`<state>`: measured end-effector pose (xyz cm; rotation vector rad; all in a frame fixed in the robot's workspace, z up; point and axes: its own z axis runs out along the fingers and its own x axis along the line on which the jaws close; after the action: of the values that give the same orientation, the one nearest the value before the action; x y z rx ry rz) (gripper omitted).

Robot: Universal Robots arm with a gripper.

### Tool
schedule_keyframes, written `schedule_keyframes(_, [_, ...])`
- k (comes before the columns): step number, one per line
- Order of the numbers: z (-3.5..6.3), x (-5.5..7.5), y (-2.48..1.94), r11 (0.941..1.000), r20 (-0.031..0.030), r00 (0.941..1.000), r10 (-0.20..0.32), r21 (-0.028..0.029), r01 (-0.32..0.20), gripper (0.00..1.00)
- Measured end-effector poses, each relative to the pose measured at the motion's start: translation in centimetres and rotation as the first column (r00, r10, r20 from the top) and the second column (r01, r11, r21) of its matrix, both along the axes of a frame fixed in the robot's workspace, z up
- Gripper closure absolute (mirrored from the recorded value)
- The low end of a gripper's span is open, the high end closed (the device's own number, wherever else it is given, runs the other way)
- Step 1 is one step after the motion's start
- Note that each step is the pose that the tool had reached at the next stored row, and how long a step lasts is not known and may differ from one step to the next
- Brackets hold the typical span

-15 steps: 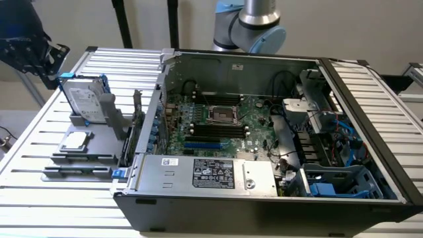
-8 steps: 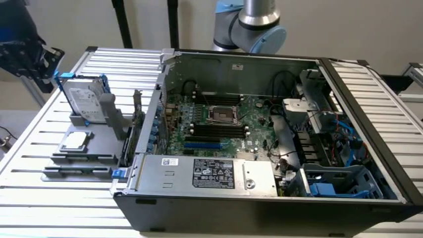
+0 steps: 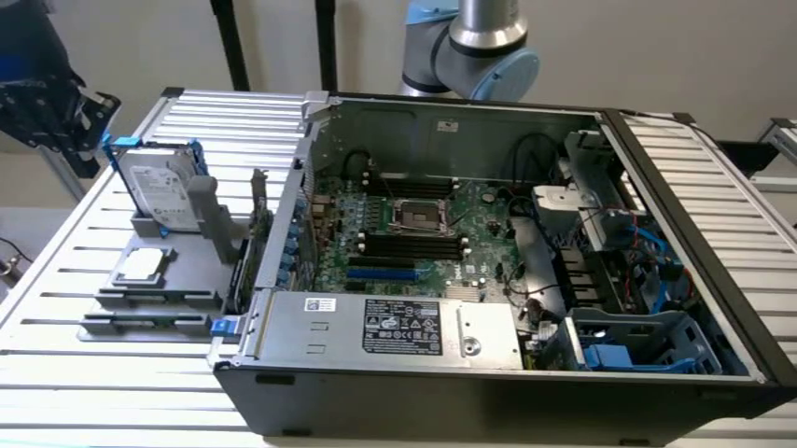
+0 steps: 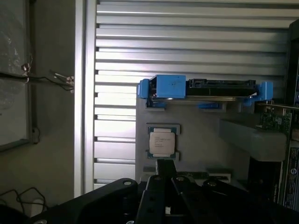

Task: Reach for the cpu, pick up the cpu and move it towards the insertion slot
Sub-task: 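Pick up the cpu and move it towards the insertion slot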

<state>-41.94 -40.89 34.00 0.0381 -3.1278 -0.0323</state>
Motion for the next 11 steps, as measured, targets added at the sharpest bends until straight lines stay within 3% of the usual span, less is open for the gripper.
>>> schedule_keyframes(4, [-0.05, 0.0, 0.0, 1.0, 0.0002, 1.0, 0.0, 0.0001, 0.0, 0.82])
schedule_keyframes(6, [-0.13, -0.01, 0.0, 1.0, 0.0004, 1.0, 0.0, 0.0005, 0.0, 0.7])
schedule_keyframes(10, [-0.51, 0.0, -0.03, 1.0, 0.0002, 1.0, 0.0, 0.0011, 0.0, 0.58])
schedule_keyframes(11, [-0.66, 0.0, -0.03, 1.0, 0.0002, 1.0, 0.0, 0.0013, 0.0, 0.47])
